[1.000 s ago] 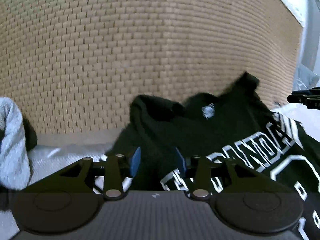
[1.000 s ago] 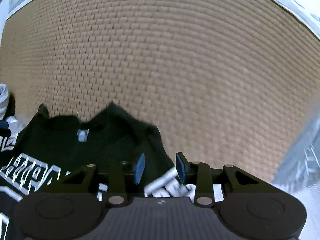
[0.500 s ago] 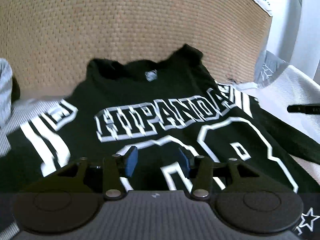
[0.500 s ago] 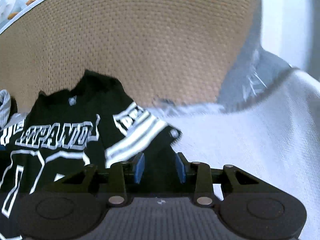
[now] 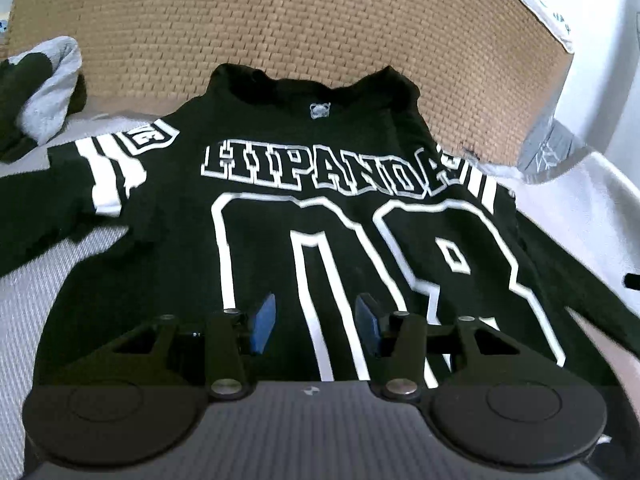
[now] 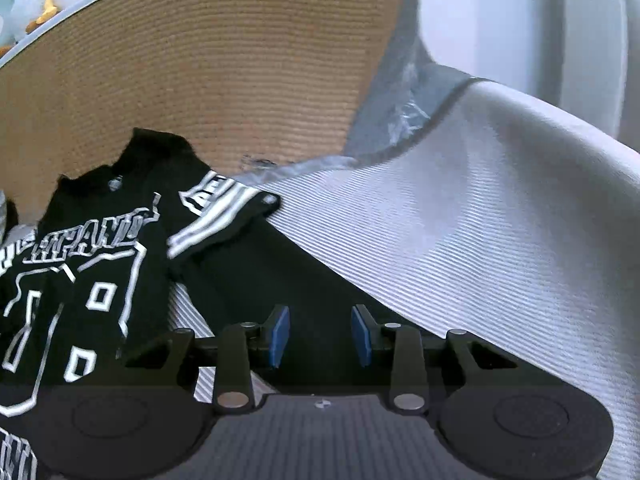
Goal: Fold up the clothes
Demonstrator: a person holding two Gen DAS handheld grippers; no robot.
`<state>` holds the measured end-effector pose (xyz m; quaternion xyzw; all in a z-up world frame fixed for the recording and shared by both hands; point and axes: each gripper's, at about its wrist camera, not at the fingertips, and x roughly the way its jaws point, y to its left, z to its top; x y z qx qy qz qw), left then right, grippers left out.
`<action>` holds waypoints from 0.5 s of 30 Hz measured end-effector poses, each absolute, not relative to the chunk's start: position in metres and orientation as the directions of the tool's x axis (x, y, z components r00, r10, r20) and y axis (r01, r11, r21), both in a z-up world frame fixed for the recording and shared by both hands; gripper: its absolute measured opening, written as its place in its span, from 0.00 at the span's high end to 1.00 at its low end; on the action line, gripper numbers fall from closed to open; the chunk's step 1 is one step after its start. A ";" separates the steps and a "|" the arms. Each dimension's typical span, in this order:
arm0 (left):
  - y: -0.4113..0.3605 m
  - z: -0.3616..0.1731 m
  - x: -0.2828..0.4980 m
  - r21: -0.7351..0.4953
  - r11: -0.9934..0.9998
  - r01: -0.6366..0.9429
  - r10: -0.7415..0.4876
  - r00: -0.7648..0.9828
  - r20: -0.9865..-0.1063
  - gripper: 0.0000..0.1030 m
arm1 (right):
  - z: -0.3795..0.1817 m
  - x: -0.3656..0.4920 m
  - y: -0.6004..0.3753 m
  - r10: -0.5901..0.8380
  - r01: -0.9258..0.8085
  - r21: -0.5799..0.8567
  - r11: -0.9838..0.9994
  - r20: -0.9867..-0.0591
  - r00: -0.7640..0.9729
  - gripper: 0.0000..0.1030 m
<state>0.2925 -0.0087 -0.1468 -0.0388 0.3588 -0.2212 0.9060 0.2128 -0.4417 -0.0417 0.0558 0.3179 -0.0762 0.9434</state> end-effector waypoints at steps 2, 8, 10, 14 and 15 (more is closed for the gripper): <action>-0.010 -0.152 0.285 -0.220 0.901 0.374 -0.422 0.640 -0.642 0.53 | -0.046 0.201 -0.449 -0.120 0.205 0.069 0.976 -0.616 0.778 0.63; -0.012 -0.159 0.263 -0.179 0.913 0.368 -0.391 0.658 -0.644 0.52 | -0.052 0.172 -0.470 -0.167 0.274 0.073 0.959 -0.636 0.754 0.63; -0.012 -0.163 0.261 -0.175 0.915 0.363 -0.385 0.656 -0.649 0.52 | -0.054 0.164 -0.477 -0.191 0.303 0.068 0.951 -0.641 0.744 0.63; -0.015 -0.173 0.255 -0.111 0.913 0.393 -0.368 0.673 -0.642 0.52 | -0.059 0.148 -0.489 -0.243 0.361 0.051 0.931 -0.651 0.719 0.63; -0.016 -0.175 0.253 -0.091 0.911 0.402 -0.364 0.679 -0.638 0.51 | -0.062 0.145 -0.492 -0.254 0.375 0.048 0.926 -0.654 0.712 0.63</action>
